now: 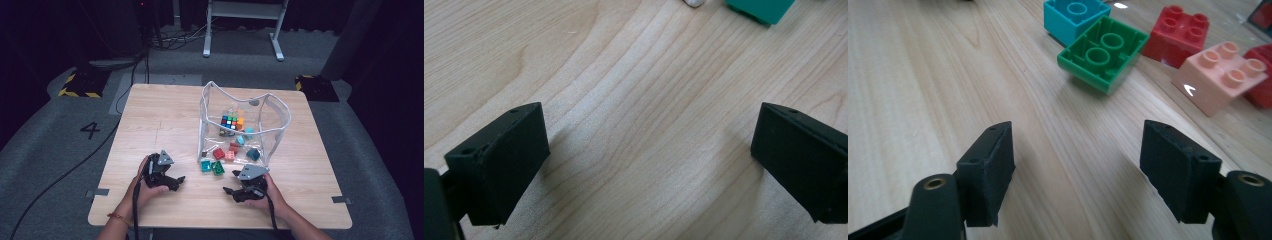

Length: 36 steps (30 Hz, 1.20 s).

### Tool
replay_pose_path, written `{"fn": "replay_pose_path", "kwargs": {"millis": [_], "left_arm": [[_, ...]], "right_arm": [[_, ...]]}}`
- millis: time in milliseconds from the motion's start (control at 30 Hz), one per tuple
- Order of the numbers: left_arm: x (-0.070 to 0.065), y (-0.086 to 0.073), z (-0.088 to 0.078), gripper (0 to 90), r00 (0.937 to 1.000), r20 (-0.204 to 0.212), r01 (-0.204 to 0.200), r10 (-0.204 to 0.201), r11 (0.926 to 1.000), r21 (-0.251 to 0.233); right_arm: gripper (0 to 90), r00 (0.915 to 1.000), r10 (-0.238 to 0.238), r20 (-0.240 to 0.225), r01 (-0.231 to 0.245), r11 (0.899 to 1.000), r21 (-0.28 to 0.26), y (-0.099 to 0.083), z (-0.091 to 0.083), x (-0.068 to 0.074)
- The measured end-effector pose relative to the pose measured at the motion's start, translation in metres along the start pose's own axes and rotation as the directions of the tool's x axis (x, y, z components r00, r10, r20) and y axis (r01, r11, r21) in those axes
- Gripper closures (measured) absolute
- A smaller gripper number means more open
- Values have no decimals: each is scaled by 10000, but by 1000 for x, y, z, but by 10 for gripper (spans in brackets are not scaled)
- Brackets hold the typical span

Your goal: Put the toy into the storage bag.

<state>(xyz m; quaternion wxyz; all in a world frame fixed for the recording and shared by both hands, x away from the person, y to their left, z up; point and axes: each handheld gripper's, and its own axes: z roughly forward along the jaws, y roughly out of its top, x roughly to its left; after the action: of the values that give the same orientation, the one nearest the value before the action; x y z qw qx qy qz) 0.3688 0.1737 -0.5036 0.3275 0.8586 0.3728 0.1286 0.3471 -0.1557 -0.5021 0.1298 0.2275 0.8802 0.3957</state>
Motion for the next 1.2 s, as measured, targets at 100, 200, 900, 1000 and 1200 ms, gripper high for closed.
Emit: {"fn": "replay_pose_path", "kwargs": {"millis": [100, 200, 900, 1000, 1200], "left_arm": [[0, 0, 0, 22, 10000, -4, -12, 12, 10000, 8], [0, 0, 0, 22, 10000, -3, 1, -1, 10000, -1], [0, 0, 0, 22, 10000, -2, -13, 13, 10000, 8], [0, 0, 0, 22, 10000, -7, -14, 14, 10000, 4], [0, 0, 0, 22, 10000, -6, 3, -3, 10000, -9]], "right_arm": [[310, 9999, 136, -104, -136, 9999, -49, 7, 10, 0], [305, 9995, 294, 101, -294, 9996, -3, 14, 18, 1], [432, 9921, 1095, 612, -1090, 9940, -126, 32, 40, -4], [479, 9900, 1215, 723, -1205, 9926, -174, 32, 40, -4], [587, 9886, 1244, 853, -1230, 9922, -218, 30, 36, -3]]}}
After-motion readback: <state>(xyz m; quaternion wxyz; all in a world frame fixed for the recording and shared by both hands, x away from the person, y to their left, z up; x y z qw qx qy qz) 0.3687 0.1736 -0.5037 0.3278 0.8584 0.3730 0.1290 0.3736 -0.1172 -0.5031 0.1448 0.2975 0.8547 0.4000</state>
